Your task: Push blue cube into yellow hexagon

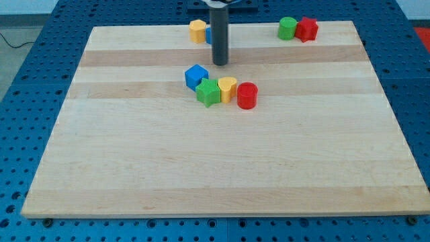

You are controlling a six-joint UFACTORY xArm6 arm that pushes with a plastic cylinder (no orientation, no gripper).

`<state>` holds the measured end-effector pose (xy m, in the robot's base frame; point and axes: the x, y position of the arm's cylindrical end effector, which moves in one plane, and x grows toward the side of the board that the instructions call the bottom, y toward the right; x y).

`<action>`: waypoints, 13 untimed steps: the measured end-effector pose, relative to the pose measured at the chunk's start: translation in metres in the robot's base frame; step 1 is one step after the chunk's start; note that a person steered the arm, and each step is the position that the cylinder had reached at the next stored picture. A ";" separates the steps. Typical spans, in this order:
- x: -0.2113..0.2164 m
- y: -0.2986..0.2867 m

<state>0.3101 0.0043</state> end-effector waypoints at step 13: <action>0.072 -0.054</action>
<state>0.3821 -0.0494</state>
